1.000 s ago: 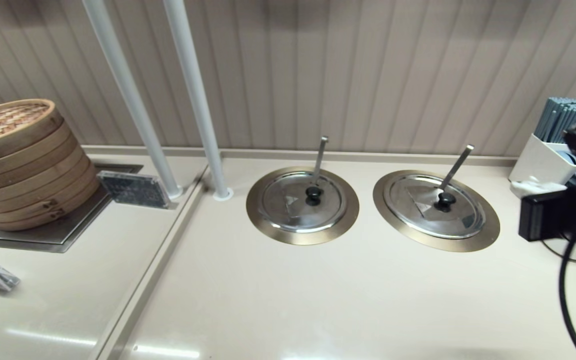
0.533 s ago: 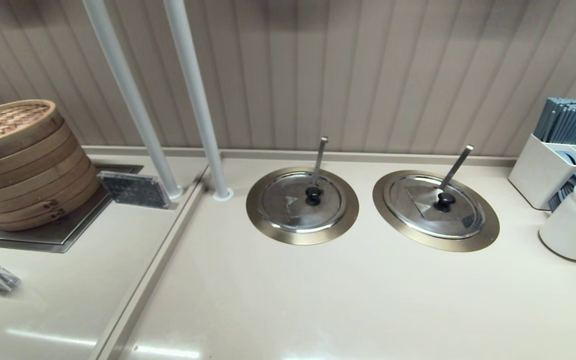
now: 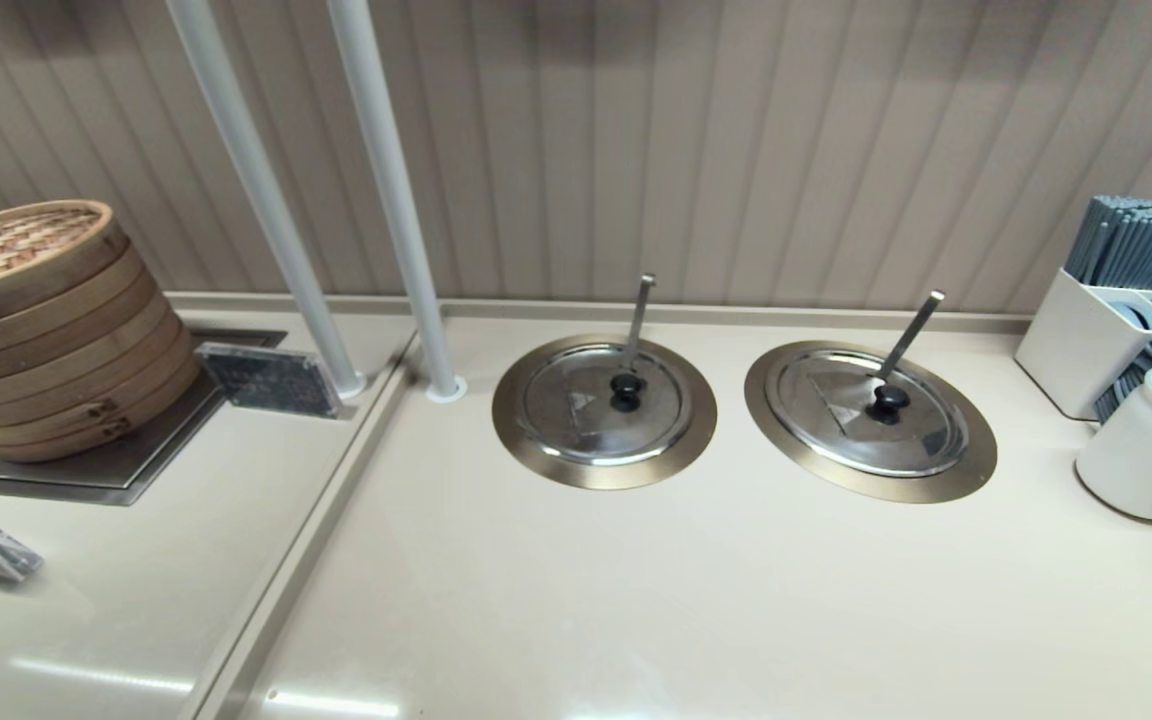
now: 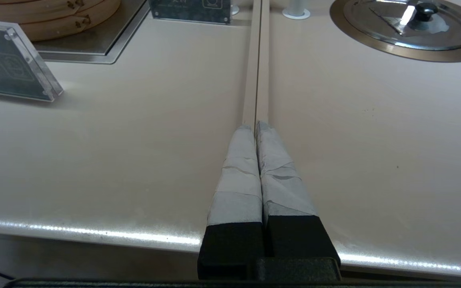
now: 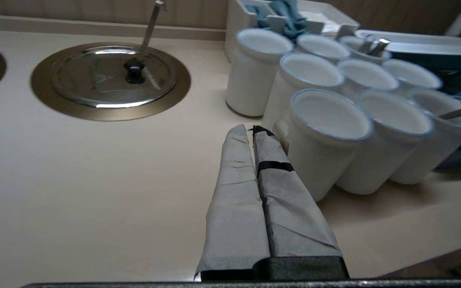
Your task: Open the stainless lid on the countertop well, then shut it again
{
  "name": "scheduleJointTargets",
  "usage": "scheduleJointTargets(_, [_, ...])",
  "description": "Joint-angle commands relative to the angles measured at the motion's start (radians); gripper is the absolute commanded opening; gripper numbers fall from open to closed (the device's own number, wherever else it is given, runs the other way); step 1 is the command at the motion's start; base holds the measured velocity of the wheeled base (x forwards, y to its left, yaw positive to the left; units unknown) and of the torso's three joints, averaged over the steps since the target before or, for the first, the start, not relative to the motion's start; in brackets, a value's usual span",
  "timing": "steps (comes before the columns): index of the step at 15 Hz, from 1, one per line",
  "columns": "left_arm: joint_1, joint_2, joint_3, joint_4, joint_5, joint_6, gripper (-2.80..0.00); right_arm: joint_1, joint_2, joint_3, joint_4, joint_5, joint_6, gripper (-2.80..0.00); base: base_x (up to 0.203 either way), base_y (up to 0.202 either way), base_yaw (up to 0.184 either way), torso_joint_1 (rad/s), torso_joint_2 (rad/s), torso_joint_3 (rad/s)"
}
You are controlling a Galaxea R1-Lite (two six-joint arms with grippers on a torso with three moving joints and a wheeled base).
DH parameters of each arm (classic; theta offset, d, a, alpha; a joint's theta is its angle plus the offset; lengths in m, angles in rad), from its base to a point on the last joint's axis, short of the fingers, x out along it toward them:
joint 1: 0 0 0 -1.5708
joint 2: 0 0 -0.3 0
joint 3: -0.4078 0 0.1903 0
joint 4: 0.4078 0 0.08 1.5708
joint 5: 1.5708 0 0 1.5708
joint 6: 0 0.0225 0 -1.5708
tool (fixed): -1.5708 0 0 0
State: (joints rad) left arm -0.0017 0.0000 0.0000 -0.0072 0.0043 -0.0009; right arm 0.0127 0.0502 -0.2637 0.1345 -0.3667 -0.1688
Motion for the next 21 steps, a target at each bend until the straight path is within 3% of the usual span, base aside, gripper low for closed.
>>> scheduleJointTargets(1, [0.0,0.0,0.0,0.0,0.0,-0.001,-2.8,-0.005,-0.052,0.092,-0.003,0.311,0.049,-2.8,0.0,0.0,0.0,0.0,0.0,0.0])
scheduleJointTargets(2, [0.0,0.0,0.0,0.0,0.0,-0.001,-2.8,-0.007,-0.051,0.161,-0.013,0.439,0.071,-2.8,0.0,0.0,0.0,0.0,0.0,0.0])
scheduleJointTargets(3, [0.0,0.0,0.0,0.0,0.0,-0.001,-2.8,-0.008,-0.049,0.197,-0.041,0.499,0.104,-2.8,0.0,0.0,0.0,0.0,0.0,0.0])
scheduleJointTargets(5, [0.0,0.0,0.0,0.0,0.0,-0.001,-2.8,-0.008,-0.049,0.212,-0.066,0.443,0.13,-2.8,0.0,0.0,0.0,0.0,0.0,0.0])
scheduleJointTargets(7, [0.0,0.0,0.0,0.0,0.0,-0.001,-2.8,-0.008,-0.049,0.27,-0.12,0.378,0.086,-2.8,0.0,0.0,0.0,0.0,0.0,0.0])
scheduleJointTargets(9, [0.0,0.0,0.0,0.0,0.0,-0.001,-2.8,-0.008,-0.049,0.264,-0.125,0.39,0.059,-2.8,0.0,0.0,0.0,0.0,0.0,0.0])
scheduleJointTargets(21, [0.0,0.0,0.0,0.0,0.0,-0.001,-2.8,-0.008,-0.049,0.264,-0.131,0.388,0.109,-2.8,0.0,0.0,0.0,0.0,0.0,0.0])
